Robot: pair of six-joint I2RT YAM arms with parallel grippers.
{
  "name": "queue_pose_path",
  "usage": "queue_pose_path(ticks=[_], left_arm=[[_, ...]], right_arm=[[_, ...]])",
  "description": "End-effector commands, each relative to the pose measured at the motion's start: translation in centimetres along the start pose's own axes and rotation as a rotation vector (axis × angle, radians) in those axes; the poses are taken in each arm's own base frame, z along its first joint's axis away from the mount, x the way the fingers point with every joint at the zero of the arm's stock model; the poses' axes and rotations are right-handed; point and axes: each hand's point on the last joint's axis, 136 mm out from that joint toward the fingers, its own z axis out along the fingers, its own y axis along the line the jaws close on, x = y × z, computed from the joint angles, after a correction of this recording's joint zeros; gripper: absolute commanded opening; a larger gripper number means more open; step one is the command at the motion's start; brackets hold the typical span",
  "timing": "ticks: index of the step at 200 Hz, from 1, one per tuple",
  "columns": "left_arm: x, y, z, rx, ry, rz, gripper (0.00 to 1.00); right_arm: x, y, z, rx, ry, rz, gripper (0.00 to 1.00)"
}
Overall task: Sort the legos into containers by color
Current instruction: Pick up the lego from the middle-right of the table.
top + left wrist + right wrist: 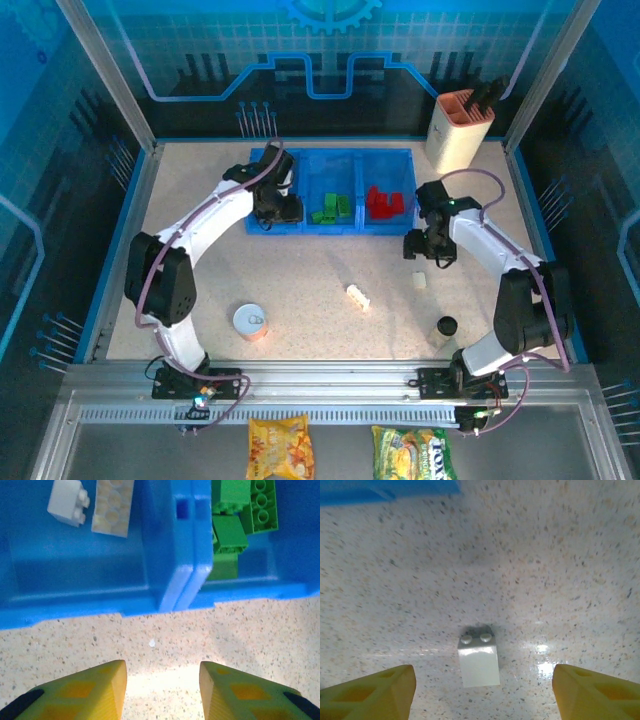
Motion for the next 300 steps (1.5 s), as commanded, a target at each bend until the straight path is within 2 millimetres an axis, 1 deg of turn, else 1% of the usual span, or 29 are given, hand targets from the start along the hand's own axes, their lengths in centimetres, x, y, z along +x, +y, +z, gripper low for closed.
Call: queue_pose_path(ticks=[1,33,54,107,179,212,245,278,300], left_arm=[[0.3,-0.7,-1.4,0.027,-0.033,-0.015,0.44],[1.3,-1.0,-1.5,0.027,-0.024,-0.001,0.44],[1.8,-0.7,-1.5,0.021,-0.021,-0.002,0.44],[1.9,-0.7,-1.5,0.026,-0.024,-0.009,0.44],[1.8,-0.7,-1.6,0.022,-0.027,-0.007,0.44],[1.8,-0.6,-1.6,0.019,-0.027,-0.007,0.44],[1.9,-0.6,-1.7,0.021,-0.028,-0.008,0.44],[2.0,-0.5,-1.8,0.017,-0.031,-0.010,0.44],[2.0,-0.5,-2.1,0.017,-0.036,-0.010,0.44]], right_arm=[[0.6,0.2,0.7,-0.050,0.004,0.020,0.71],[2.1,0.2,2.4,-0.061,0.045,0.020,0.68],[2.9,0.1,3.2,-0.064,0.069,0.019,0.66],[3.9,0.2,4.8,-0.067,0.104,0.017,0.60],[3.8,-0.4,5.6,-0.021,0.123,0.010,0.52],[3.8,-0.2,6.0,-0.031,0.135,0.008,0.49],[3.7,-0.1,5.9,-0.034,0.135,0.008,0.45],[3.8,0.0,5.9,-0.037,0.136,0.005,0.38],[3.7,0.0,5.7,-0.041,0.133,0.006,0.37]])
